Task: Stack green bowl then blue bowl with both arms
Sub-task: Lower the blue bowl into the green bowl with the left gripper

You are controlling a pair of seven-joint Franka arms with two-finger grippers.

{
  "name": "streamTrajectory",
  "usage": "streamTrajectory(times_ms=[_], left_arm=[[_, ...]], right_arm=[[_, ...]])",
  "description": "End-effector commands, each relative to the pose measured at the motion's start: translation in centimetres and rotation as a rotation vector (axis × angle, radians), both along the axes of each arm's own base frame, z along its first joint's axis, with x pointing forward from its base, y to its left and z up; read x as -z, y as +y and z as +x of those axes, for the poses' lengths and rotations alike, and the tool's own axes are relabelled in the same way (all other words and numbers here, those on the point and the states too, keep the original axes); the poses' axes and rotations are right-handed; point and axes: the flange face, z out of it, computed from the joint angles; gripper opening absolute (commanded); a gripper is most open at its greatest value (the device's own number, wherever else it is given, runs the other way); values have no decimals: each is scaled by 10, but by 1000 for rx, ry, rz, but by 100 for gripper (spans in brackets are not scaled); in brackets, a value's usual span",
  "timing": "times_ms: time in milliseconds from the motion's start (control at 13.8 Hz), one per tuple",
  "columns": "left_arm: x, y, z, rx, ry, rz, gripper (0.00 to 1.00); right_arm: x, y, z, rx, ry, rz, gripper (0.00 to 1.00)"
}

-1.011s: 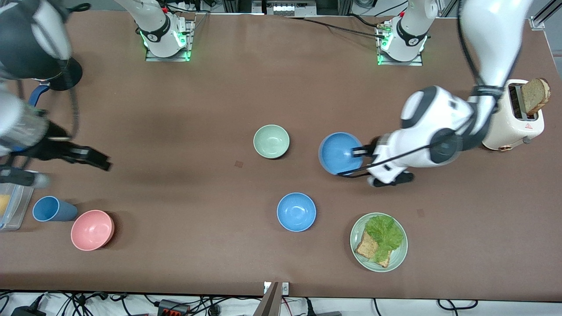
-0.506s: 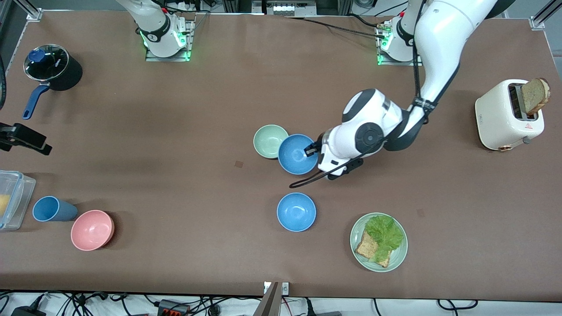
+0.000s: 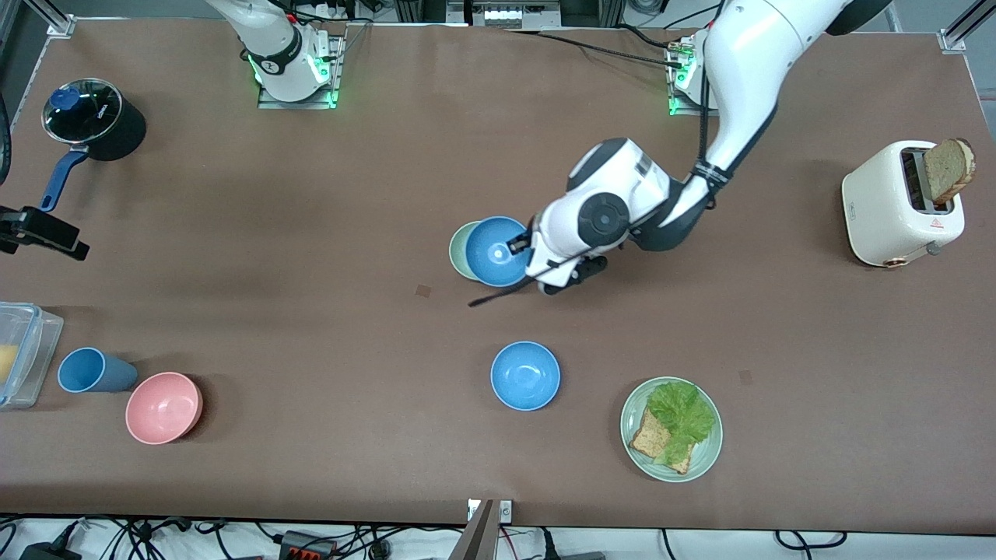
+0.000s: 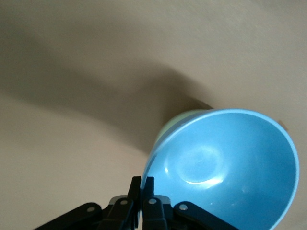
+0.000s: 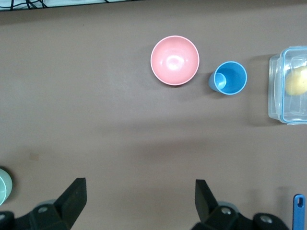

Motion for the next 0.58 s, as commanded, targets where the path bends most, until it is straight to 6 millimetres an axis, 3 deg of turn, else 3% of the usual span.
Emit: streamTrajectory(times_ms=[0, 289, 506], left_arm=[[-3, -11, -12, -72, -20, -28, 0], [6, -16, -20, -109, -29, -25, 0], [14, -13, -22, -108, -29, -19, 1]], right_arm=[[-5, 0, -22, -19, 19, -12, 100], [5, 6, -50, -33, 0, -29, 100], [11, 6, -58, -31, 14, -27, 100]])
